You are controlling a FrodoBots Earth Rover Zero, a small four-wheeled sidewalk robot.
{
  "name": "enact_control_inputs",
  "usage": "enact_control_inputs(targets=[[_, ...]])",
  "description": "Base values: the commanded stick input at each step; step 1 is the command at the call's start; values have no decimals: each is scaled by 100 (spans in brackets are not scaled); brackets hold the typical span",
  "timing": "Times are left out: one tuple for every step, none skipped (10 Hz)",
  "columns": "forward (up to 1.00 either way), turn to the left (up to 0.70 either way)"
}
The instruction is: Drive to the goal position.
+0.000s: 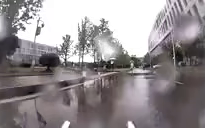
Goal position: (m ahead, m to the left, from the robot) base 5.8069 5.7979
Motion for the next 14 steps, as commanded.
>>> enact_control_inputs(targets=[[70, -14], [70, -14], [70, -14], [70, -14], [70, -14], [70, -14], [70, -14], [70, -14], [70, -14], [70, -14], [70, -14], [70, -14], [70, -14], [70, -14]])
